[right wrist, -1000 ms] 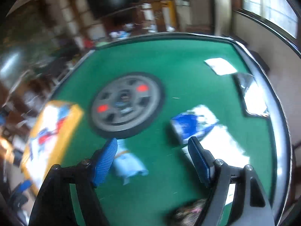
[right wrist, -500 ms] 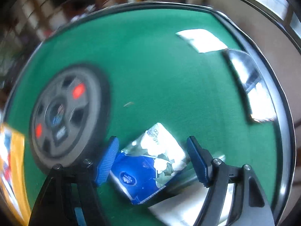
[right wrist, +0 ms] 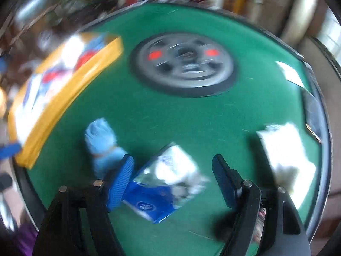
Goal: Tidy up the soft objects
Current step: 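Grasp the blue tissue pack with the right tool while the left grasps the blue towel, then carry the blue towel and blue tissue pack into the tray and open both tools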
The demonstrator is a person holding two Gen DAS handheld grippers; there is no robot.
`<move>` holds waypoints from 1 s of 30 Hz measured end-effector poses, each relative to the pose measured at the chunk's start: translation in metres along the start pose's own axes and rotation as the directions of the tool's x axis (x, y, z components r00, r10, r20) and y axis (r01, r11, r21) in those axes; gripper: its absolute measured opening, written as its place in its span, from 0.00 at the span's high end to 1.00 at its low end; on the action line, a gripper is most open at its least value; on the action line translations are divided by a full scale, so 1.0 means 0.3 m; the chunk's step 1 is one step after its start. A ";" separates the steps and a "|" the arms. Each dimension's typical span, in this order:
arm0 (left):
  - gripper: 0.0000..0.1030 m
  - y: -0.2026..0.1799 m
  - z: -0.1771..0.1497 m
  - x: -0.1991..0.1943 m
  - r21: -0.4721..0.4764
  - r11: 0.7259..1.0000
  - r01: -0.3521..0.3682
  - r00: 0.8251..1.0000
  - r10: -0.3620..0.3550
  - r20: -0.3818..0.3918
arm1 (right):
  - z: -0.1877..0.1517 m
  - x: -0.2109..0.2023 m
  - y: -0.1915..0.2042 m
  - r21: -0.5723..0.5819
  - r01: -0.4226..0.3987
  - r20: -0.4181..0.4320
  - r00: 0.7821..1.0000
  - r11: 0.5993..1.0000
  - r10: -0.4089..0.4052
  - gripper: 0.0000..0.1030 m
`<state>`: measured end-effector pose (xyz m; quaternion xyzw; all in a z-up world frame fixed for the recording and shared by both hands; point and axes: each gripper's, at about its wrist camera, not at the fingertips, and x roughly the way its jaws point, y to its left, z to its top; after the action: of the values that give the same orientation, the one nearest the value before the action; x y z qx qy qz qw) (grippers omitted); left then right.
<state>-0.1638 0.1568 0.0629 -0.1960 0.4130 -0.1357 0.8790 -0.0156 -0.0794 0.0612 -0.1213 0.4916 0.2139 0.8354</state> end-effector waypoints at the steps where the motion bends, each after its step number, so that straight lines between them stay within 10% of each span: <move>1: 0.21 -0.005 -0.003 0.014 -0.001 1.000 0.007 1.000 -0.007 -0.014 | -0.011 -0.021 -0.033 0.054 0.000 0.043 0.999 0.999 -0.002 0.31; 8: 0.21 -0.064 -0.003 0.100 0.017 1.000 -0.005 0.996 0.006 -0.094 | -0.103 -0.022 -0.136 0.293 -0.257 0.298 0.940 0.921 0.168 0.31; 20: 0.21 -0.101 0.151 0.413 -0.139 0.990 -0.009 0.983 -0.017 -0.184 | -0.103 -0.030 -0.190 0.344 -0.250 0.387 0.916 0.905 0.105 0.30; 30: 0.21 -0.236 0.188 0.529 0.052 0.993 -0.102 0.983 0.109 -0.146 | -0.116 -0.058 -0.249 0.404 -0.284 0.447 0.891 0.870 0.083 0.30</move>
<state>-0.0265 0.0435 0.0212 -0.1438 0.4840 -0.1121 0.8559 -0.0140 -0.1635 0.0589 0.1760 0.3484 0.1926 0.9003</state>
